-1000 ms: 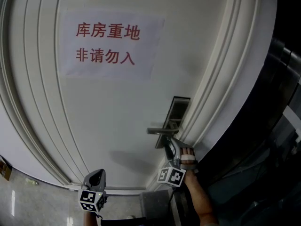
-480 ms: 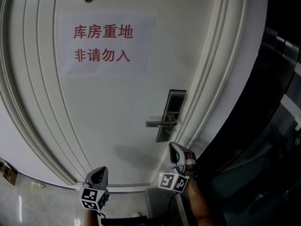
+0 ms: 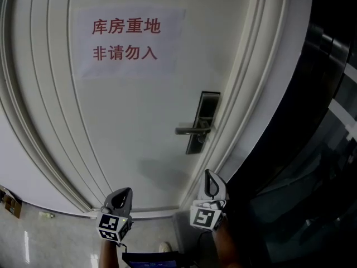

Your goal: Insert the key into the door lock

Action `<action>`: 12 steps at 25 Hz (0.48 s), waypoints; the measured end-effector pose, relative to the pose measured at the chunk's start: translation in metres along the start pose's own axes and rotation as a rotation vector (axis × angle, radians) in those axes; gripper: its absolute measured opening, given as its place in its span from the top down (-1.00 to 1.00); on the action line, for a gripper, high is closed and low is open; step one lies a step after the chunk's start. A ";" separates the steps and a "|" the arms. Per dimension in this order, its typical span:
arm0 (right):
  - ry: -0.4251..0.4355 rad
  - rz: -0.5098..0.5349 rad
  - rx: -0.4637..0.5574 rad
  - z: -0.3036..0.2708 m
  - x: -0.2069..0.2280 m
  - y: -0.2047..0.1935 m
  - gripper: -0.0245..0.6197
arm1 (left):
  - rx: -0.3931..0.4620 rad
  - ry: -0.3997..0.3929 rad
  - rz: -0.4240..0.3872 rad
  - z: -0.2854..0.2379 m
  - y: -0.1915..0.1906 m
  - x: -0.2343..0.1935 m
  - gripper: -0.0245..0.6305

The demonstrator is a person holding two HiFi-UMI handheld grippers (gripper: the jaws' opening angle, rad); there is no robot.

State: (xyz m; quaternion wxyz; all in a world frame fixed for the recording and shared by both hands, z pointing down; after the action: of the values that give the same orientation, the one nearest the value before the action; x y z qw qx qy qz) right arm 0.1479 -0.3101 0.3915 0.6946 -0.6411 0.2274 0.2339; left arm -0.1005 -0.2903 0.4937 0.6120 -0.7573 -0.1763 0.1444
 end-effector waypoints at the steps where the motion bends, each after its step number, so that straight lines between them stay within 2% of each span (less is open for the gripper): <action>1: 0.011 -0.033 0.003 0.005 -0.001 -0.003 0.91 | 0.002 -0.006 -0.003 0.002 -0.001 0.002 0.92; 5: 0.090 -0.178 -0.029 0.025 -0.015 -0.011 0.92 | 0.000 -0.037 -0.011 0.014 -0.003 0.007 0.92; 12: 0.130 -0.274 -0.109 0.069 -0.051 -0.022 0.91 | -0.026 -0.080 -0.024 0.039 -0.013 0.016 0.92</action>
State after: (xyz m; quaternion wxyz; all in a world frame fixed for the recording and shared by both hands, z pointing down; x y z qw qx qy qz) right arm 0.1224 -0.2445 0.4458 0.6679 -0.7168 0.1692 0.1070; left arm -0.1046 -0.2463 0.4981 0.5962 -0.7567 -0.2116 0.1650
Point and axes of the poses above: the fingertips, and each gripper's own axes: z backward along the fingers, x to its right, y out of its top, the point moved 1 cm from there along z, backward along the fingers, and after that the axes turned 10 degrees about -x, right-handed, at the moved point
